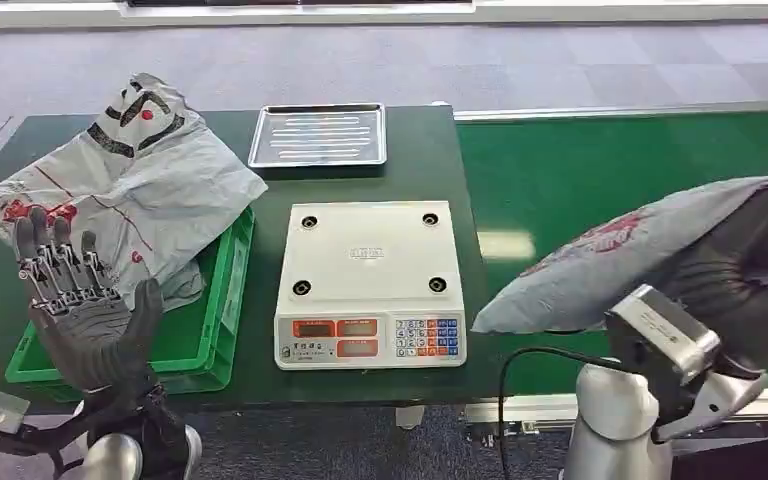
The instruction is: Moved the parcel from conveyor to table for the left to box.
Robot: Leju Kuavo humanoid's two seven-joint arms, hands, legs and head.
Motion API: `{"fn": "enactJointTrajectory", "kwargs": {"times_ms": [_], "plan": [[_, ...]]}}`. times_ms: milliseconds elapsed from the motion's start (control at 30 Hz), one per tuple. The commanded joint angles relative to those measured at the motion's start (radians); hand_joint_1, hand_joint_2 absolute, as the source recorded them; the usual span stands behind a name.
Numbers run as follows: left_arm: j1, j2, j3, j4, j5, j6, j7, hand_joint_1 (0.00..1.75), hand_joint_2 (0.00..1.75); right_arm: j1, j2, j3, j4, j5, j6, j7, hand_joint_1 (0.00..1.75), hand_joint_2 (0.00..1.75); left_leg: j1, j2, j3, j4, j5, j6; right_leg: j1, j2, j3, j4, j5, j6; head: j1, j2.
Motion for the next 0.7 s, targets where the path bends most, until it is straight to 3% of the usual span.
{"fn": "enactJointTrajectory", "kwargs": {"times_ms": [33,100,167,200,333,600,667,700], "plan": [[-0.06,0.035,-0.061,0.107,0.029,0.001,0.001,0.0,1.75,-0.249,-0.009,0.267,0.832,0.041,0.024,0.075,1.75,1.75,0.001,0.011,0.007,-0.004,0.0,-0.001,0.002,0.009,0.005,-0.004,0.003,-0.001,0.0,0.0],[-0.08,0.021,-0.071,0.148,0.021,-0.021,0.002,0.0,1.75,-0.374,-0.002,0.295,1.126,0.108,-0.002,0.187,1.75,1.75,0.0,0.015,0.008,-0.003,-0.001,0.0,0.001,0.013,0.004,-0.003,0.004,-0.001,0.0,0.0],[-0.094,0.016,-0.082,0.164,0.018,-0.02,-0.004,0.0,1.75,-0.397,0.025,0.243,1.161,0.176,-0.002,0.168,1.75,1.75,0.0,0.019,0.005,-0.004,0.0,-0.001,0.001,0.017,0.004,-0.003,0.006,-0.002,0.0,0.0],[-0.094,0.016,-0.082,0.164,0.018,-0.02,-0.004,0.0,1.75,-0.397,0.025,0.243,1.161,0.176,-0.002,0.168,1.75,1.75,0.001,0.01,0.002,-0.004,0.001,-0.001,0.002,0.008,0.002,-0.003,0.004,-0.002,0.0,0.0],[-0.089,0.015,-0.09,0.155,0.019,-0.027,0.002,0.0,1.75,-0.425,0.018,0.282,1.194,0.191,0.019,0.222,1.75,1.75,0.0,0.001,0.002,-0.002,0.006,-0.002,0.001,-0.001,0.0,-0.001,0.004,-0.003,0.0,0.0],[-0.09,0.017,-0.095,0.161,0.015,-0.014,-0.006,0.0,1.75,-0.499,0.043,0.235,1.381,0.231,-0.002,0.266,1.75,1.75,0.0,0.0,0.002,-0.003,0.006,-0.003,0.001,-0.001,0.002,-0.002,0.004,-0.002,0.0,0.0],[-0.089,0.017,-0.093,0.154,0.013,-0.011,-0.006,0.0,1.75,-0.552,0.043,0.242,1.516,0.194,0.015,0.305,1.75,1.75,0.0,-0.001,0.0,-0.002,0.006,-0.002,0.001,-0.001,0.0,0.0,0.003,-0.002,0.0,0.0],[-0.088,0.021,-0.091,0.151,0.012,-0.009,-0.006,0.0,1.75,-0.571,0.043,0.25,1.554,0.204,0.031,0.334,0.38,1.75,0.0,0.0,0.001,-0.002,0.006,-0.002,0.001,-0.001,0.001,-0.001,0.004,-0.003,0.0,0.0]]}}
